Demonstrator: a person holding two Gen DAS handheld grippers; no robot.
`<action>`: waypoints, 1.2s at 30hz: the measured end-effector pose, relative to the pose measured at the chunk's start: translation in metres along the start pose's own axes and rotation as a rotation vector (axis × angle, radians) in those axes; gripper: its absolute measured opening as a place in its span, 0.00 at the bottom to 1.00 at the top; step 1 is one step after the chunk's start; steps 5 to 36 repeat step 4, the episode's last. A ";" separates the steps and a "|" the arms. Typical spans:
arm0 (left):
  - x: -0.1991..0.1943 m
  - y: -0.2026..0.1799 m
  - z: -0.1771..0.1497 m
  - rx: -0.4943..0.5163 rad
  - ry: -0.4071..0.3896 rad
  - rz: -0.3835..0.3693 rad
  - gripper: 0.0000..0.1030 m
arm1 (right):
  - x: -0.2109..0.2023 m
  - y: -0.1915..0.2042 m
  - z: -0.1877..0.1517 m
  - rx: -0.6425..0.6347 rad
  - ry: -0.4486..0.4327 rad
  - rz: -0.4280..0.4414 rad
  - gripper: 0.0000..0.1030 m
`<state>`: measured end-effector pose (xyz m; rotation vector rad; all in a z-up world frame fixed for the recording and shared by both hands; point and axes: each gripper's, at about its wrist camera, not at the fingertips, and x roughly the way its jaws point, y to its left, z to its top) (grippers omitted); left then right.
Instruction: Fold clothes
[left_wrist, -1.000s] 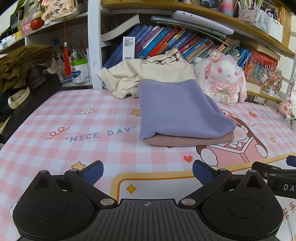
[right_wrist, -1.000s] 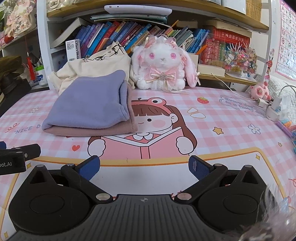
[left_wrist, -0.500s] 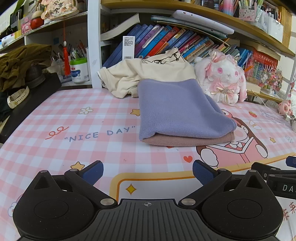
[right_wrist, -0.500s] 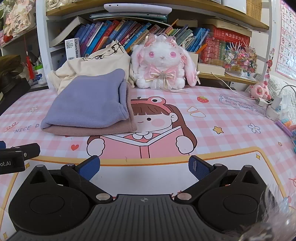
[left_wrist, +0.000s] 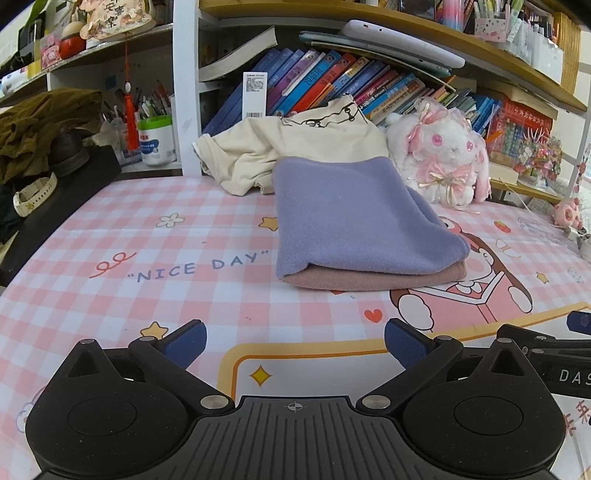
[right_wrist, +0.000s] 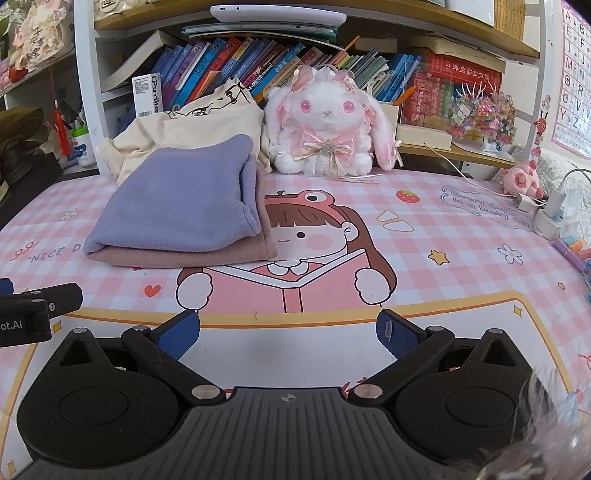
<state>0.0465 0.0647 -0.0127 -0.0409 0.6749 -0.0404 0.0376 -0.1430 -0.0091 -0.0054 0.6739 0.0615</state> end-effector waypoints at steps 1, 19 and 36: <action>0.000 0.000 0.000 -0.002 -0.001 -0.003 1.00 | 0.000 0.000 0.000 0.000 0.001 0.000 1.00; 0.000 0.000 0.000 -0.006 -0.001 0.000 1.00 | 0.001 -0.001 -0.001 0.001 0.005 -0.001 1.00; 0.000 0.000 0.000 -0.006 -0.001 0.000 1.00 | 0.001 -0.001 -0.001 0.001 0.005 -0.001 1.00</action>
